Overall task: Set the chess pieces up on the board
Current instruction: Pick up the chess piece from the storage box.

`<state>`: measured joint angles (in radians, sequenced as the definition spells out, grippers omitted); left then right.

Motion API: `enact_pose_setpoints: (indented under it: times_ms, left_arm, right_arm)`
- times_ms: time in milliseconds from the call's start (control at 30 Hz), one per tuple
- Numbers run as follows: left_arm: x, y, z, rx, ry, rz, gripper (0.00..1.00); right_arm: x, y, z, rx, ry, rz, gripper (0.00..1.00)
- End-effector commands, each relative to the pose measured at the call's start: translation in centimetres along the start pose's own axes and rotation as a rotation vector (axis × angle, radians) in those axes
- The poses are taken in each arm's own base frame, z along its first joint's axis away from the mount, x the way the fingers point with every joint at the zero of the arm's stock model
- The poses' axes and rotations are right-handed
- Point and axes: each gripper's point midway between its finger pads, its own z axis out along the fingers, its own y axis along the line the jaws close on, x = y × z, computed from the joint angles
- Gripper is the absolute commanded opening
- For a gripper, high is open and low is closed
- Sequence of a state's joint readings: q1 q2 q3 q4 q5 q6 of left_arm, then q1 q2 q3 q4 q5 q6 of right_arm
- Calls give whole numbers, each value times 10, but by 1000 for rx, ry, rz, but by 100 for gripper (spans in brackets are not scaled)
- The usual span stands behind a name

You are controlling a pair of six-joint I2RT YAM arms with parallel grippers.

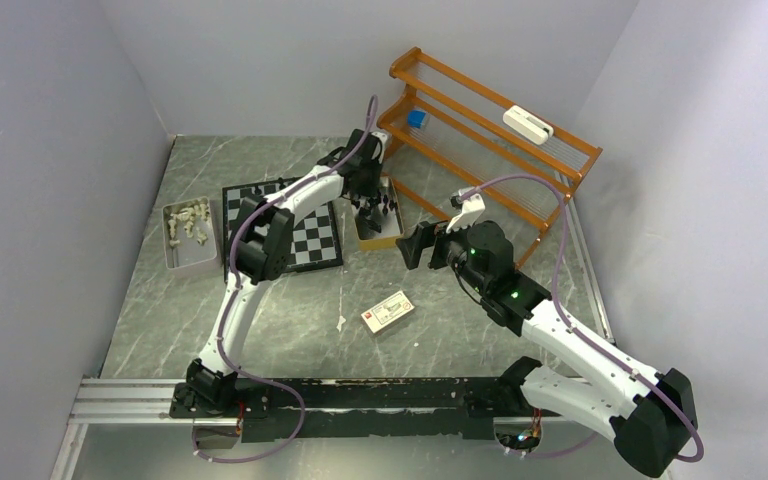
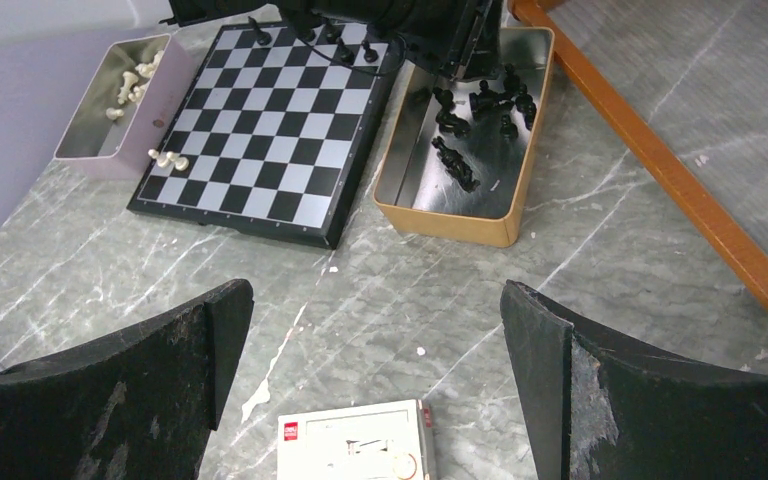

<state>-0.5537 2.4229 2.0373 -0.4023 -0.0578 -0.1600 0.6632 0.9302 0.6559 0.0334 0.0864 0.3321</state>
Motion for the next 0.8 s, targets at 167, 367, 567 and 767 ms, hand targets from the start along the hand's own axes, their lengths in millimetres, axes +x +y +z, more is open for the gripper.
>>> enact_pose_setpoints:
  times_ms: [167,367,567,767]
  left_arm:
    - [5,-10,9,13,-7,39,30]
    - [9,-14,7,18,-2,42,28]
    - [7,-14,3,16,-4,44,21]
    - [-8,-16,-11,12,-29,47,14]
  right_arm:
    - [-5,-2,-1,8,-31,-9,100]
    - [-7,-1,-2,4,-38,-8,100]
    - [-8,-1,-3,1,-40,-8,100]
    - [-9,0,-3,1,-43,-8,100]
